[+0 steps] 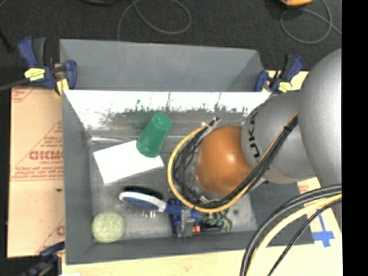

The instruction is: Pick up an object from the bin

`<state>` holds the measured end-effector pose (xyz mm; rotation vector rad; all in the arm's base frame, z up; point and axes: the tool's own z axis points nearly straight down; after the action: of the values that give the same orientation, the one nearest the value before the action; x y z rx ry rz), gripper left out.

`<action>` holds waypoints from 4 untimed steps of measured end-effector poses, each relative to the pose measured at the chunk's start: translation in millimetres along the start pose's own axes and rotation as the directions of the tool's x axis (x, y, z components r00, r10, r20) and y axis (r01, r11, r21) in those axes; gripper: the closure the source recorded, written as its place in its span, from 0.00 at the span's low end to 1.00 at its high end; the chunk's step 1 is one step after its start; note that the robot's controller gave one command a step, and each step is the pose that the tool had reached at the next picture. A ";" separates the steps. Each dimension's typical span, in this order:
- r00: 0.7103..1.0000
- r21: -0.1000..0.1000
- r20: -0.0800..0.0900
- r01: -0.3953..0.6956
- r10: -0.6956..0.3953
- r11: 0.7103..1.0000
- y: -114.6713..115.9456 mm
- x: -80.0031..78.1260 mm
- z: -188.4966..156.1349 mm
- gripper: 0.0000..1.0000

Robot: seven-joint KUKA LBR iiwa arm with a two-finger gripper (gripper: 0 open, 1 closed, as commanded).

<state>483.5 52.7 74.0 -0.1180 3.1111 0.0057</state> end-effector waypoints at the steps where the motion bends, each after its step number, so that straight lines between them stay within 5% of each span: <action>1: 1.000 0.000 0.000 -0.001 0.001 1.000 0.1 0.0 0.0 1.00; 4: 1.000 0.002 -0.019 0.000 0.000 1.000 -0.2 0.9 -34.5 1.00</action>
Offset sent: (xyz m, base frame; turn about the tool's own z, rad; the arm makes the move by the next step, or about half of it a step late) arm 0.0000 0.0000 0.0158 0.0000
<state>481.7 52.4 108.5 -0.1189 3.1295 0.0013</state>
